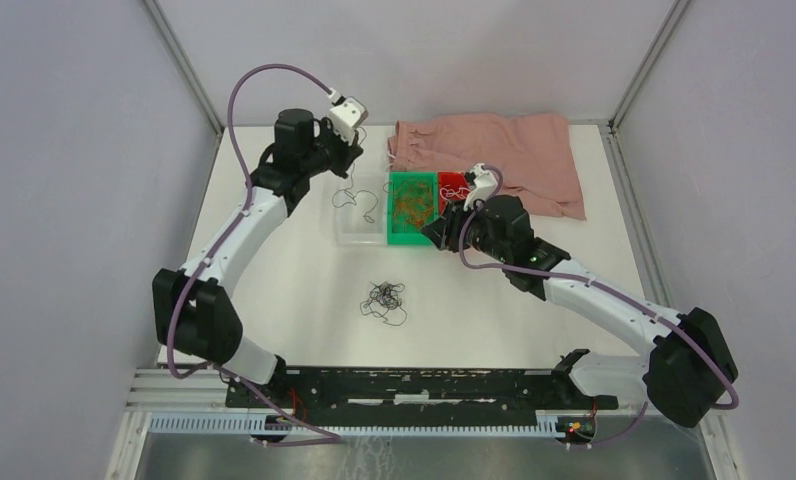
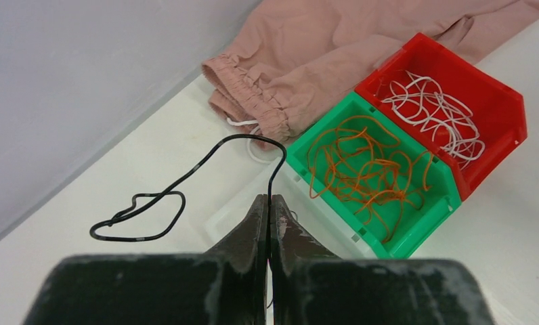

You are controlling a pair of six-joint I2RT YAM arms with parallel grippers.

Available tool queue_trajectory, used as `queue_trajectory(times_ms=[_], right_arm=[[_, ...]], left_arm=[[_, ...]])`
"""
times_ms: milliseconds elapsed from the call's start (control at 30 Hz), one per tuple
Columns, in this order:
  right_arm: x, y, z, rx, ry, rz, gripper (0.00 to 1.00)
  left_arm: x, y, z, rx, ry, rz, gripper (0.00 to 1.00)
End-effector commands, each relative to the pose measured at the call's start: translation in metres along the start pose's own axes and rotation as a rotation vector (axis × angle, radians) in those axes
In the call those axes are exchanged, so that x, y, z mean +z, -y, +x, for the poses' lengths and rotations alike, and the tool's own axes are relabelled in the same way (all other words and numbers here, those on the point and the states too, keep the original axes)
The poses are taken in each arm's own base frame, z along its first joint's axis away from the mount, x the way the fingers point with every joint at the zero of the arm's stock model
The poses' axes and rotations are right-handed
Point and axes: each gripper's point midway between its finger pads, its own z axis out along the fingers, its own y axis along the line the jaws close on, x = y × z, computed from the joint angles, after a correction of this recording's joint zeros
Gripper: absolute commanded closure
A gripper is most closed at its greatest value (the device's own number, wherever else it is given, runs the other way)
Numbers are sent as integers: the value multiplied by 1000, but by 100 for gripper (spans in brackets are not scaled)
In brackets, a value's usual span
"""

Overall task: Untangle the cables
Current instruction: Place the cable in the bin.

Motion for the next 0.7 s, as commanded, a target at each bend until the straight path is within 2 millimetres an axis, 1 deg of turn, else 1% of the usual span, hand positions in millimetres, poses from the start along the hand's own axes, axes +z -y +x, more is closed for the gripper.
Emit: queue_trajectory(times_ms=[0, 100, 300, 367, 467, 533, 667], right_arm=[[1, 2, -17, -5, 60, -3, 58], [1, 8, -22, -1, 72, 6, 58], [4, 17, -29, 11, 81, 22, 59], [6, 20, -29, 17, 77, 25, 59], [9, 23, -26, 35, 66, 28, 59], [10, 23, -25, 47, 66, 26, 60], [10, 24, -23, 58, 64, 26, 60]], left_arm=[[16, 6, -26, -134, 76, 47, 97], [28, 8, -20, -190, 66, 54, 97], [45, 9, 0, -243, 40, 57, 97], [53, 8, -5, -285, 54, 63, 97], [65, 9, -24, -343, 84, 87, 97], [71, 10, -33, -358, 105, 94, 97], [76, 16, -35, -391, 117, 110, 97]])
